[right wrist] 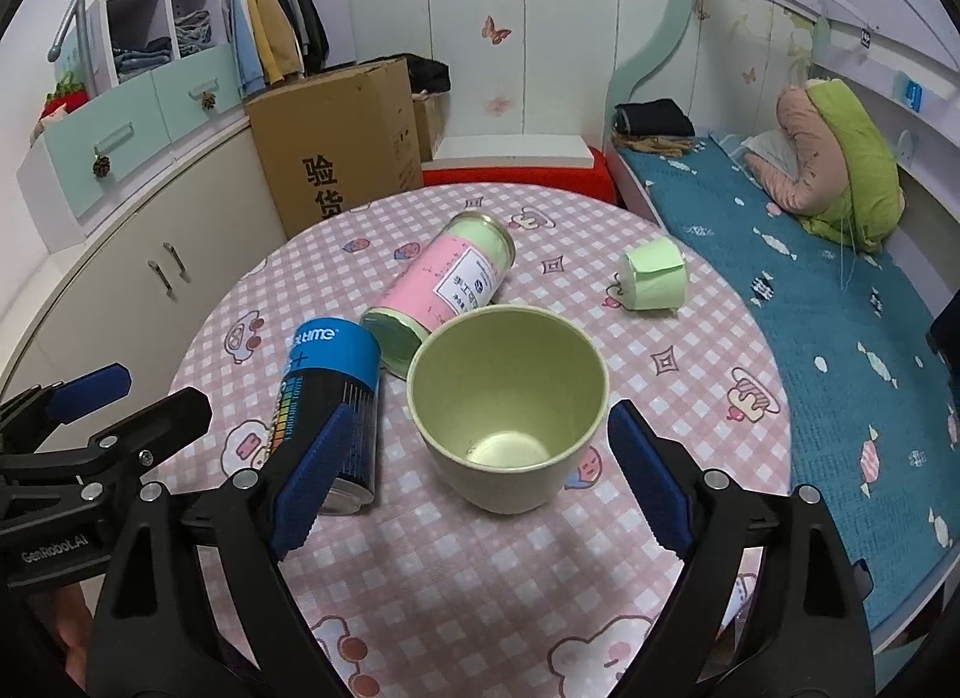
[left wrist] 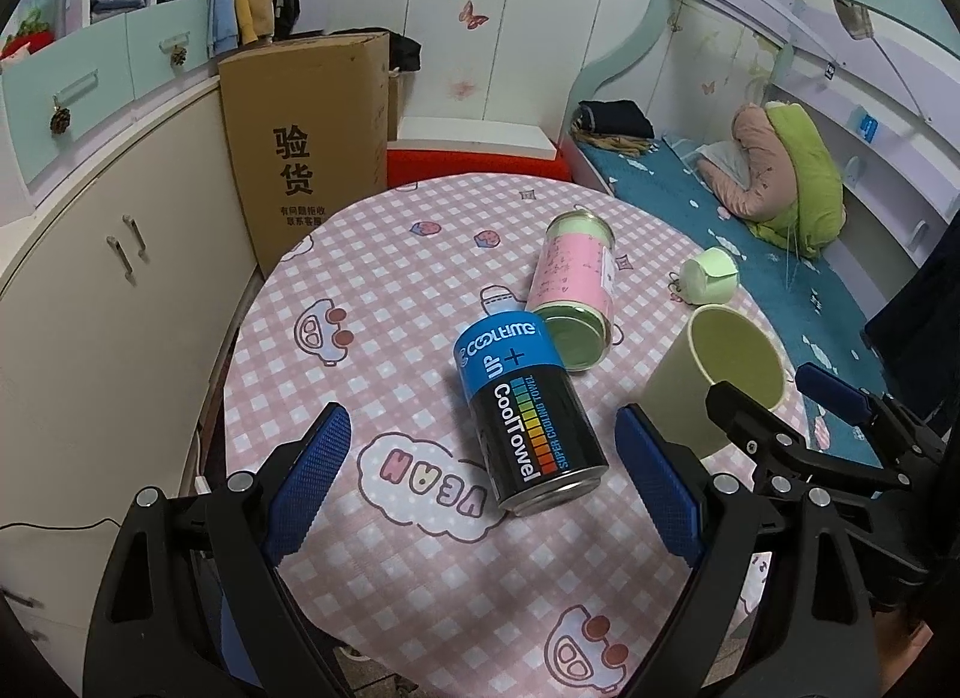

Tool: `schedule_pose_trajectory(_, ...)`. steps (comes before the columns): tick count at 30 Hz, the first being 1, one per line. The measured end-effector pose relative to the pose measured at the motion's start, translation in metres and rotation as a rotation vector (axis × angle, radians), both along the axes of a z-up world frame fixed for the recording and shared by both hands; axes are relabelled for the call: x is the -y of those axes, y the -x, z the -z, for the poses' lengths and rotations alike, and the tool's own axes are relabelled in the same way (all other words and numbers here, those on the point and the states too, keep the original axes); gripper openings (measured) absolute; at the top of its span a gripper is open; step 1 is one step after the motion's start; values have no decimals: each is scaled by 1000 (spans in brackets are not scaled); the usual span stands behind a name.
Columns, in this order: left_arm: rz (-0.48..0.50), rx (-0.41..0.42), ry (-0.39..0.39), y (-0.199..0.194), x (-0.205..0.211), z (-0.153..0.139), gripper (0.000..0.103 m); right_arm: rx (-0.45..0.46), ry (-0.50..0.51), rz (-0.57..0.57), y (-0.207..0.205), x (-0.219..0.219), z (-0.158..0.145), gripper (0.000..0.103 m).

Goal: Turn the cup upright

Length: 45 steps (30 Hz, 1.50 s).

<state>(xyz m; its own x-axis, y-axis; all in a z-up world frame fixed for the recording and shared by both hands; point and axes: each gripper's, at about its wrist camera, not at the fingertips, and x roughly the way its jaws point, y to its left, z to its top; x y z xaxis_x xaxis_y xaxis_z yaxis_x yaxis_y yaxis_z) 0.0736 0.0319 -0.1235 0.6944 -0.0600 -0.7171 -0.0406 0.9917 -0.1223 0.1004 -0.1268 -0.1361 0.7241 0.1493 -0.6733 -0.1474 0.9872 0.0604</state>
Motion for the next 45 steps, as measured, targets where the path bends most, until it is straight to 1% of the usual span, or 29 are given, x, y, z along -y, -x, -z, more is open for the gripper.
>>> schedule_pose_trajectory(7, 2, 35, -1, 14, -1, -13, 87, 37, 0, 10, 18, 3, -16, 90)
schedule_pose_trajectory(8, 1, 41, -2, 17, -1, -15, 91, 45, 0, 12, 22, 4, -20, 90)
schedule_pose_trajectory(10, -1, 59, -2, 22, -1, -20, 94, 60, 2, 16, 29, 5, -26, 90)
schedule_pose_trajectory(20, 12, 166, -12, 57, -1, -50, 95, 157, 12, 55, 74, 14, -62, 94)
schedule_pose_trajectory(29, -39, 255, -61, 84, -7, -72, 95, 258, 7, 73, 118, 17, -97, 94)
schedule_pose_trajectory(33, -32, 287, -57, 97, -8, -81, 95, 301, 9, 71, 135, 13, -110, 97)
schedule_pose_trajectory(37, -21, 320, -75, 106, -4, -88, 95, 321, 9, 63, 146, 9, -118, 97)
schedule_pose_trajectory(45, 2, 339, -77, 113, 0, -93, 95, 333, 13, 54, 152, 2, -123, 97)
